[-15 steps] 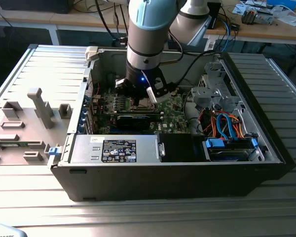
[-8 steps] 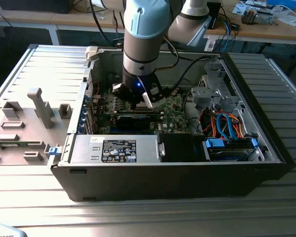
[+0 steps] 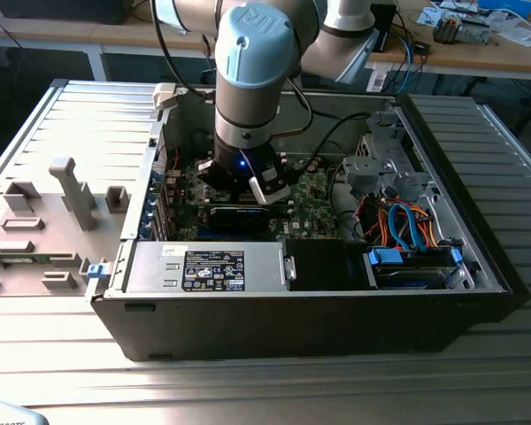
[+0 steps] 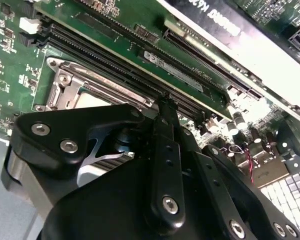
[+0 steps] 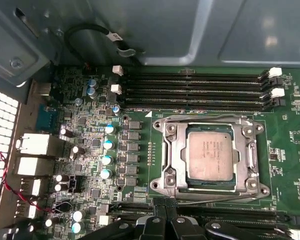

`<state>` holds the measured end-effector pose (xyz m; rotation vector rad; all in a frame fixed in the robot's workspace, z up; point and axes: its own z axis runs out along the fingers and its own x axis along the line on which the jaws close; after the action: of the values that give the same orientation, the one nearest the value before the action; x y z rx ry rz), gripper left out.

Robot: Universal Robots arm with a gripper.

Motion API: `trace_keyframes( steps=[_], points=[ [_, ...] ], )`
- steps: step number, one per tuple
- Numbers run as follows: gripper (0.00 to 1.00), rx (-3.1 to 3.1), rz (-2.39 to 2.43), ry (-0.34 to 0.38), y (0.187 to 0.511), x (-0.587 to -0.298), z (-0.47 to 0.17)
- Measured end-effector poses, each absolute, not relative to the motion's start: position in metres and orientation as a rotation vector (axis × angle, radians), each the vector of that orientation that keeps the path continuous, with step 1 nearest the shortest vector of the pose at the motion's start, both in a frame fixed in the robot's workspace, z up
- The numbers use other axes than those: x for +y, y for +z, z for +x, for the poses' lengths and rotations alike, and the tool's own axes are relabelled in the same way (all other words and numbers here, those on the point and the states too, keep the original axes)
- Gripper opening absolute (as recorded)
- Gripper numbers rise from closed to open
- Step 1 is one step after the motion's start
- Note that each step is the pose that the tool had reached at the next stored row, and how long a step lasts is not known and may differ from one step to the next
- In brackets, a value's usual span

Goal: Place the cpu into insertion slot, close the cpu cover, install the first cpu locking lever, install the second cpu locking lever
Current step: 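Install the second cpu locking lever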

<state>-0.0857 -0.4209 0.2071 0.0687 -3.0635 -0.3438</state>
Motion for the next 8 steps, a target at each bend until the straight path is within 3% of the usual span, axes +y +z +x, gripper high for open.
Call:
trace_keyframes(
  steps=[8],
  points=[
    [0.11, -3.059, 0.072, -0.385, 0.201, -0.4177, -0.0897]
  ],
)
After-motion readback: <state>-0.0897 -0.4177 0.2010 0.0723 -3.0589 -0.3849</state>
